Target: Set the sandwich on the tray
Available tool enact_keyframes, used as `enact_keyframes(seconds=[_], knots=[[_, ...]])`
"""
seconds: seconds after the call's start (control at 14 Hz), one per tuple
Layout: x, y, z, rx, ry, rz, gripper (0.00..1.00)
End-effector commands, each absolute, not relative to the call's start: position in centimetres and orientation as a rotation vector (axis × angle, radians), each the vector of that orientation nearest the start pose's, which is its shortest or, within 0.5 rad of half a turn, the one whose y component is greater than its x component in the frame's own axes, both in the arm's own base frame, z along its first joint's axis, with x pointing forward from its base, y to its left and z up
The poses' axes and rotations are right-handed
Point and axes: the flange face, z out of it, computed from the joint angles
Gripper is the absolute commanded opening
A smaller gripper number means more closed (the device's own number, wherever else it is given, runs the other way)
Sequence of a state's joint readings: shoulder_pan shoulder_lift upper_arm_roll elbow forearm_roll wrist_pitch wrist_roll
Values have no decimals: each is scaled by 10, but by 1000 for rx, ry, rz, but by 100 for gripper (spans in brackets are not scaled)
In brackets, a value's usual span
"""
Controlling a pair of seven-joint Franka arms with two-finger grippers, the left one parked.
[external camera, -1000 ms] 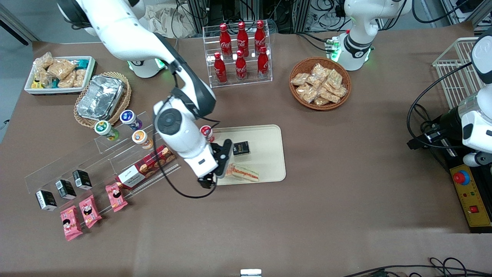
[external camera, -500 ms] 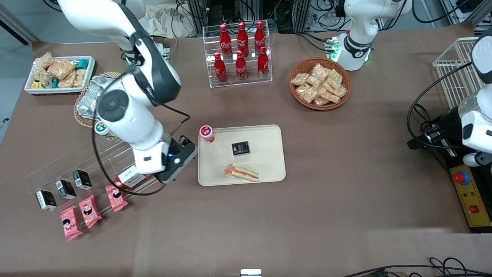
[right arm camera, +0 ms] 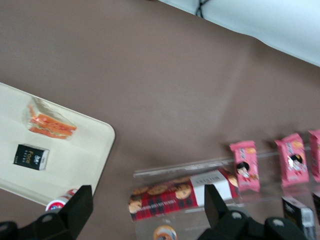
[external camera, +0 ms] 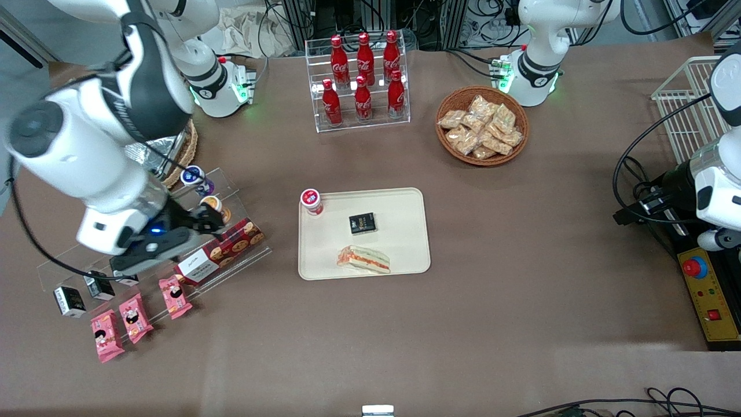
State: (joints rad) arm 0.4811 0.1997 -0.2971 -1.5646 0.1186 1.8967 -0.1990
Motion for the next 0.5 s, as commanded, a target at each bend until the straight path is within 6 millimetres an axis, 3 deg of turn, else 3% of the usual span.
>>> enact_keyframes(seconds=[0.0,0.43], knots=[[617,104,569,-3036,-437,-167,99],[607,22,616,-3067,-242,-189,99]])
